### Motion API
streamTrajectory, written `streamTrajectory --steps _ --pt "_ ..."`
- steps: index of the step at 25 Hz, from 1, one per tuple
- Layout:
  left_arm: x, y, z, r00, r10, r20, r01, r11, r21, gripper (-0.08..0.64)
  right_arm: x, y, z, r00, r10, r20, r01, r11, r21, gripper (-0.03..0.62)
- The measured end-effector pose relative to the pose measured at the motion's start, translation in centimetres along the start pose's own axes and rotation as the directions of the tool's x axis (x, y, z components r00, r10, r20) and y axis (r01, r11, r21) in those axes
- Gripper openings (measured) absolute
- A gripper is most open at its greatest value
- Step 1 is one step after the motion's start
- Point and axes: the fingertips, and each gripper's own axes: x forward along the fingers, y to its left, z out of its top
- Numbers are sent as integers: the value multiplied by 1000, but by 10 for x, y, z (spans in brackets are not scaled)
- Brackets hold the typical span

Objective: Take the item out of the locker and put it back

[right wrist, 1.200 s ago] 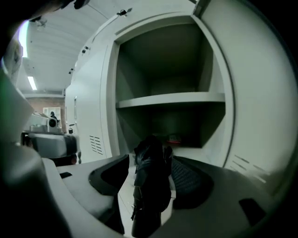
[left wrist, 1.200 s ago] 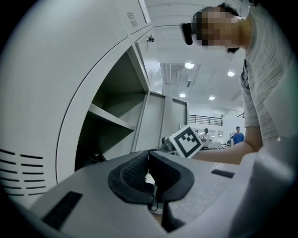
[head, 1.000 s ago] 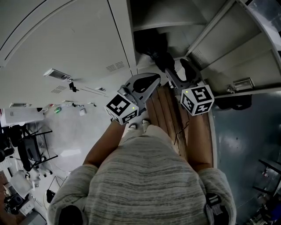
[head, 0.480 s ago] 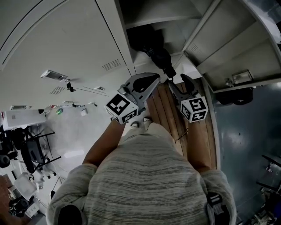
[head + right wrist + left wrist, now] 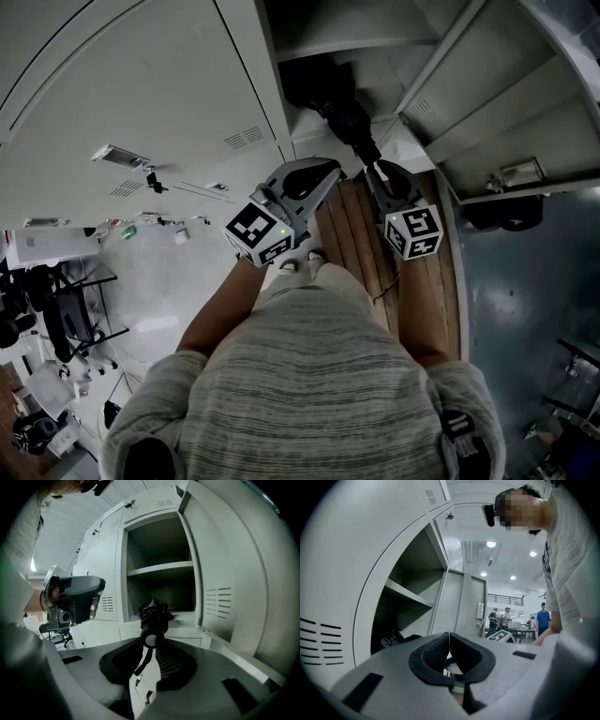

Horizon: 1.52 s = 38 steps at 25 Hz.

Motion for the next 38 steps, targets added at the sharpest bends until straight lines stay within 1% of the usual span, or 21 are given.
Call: streamTrajectory --steps 5,11,16,21,25,28,31,38 --pt "-4 5 2 1000 22 7 -22 1000 4 9 31 2 14 1000 15 2 -15 1000 -12 95" --pt "-10 10 6 999 47 14 -47 999 7 9 68 -3 24 1000 11 17 -12 999 32 94" --pt "-16 12 6 998 62 20 -62 998 7 9 73 -5 27 1000 -1 30 -1 999 54 95" --pt "-17 12 9 998 64 28 -64 998 9 9 57 -1 31 999 -9 31 7 998 56 95" --pt "-18 10 14 997 60 43 -60 998 13 9 32 14 58 995 15 101 -18 999 35 95" --pt "-19 7 20 997 55 56 -56 998 15 9 12 28 85 984 44 172 -47 999 10 95" --pt "-21 5 25 997 51 64 -53 998 22 9 -5 41 106 972 72 222 -69 997 -22 95" --pt "-33 -6 31 997 42 67 -45 998 43 9 -39 81 147 931 141 337 -130 990 -55 95"
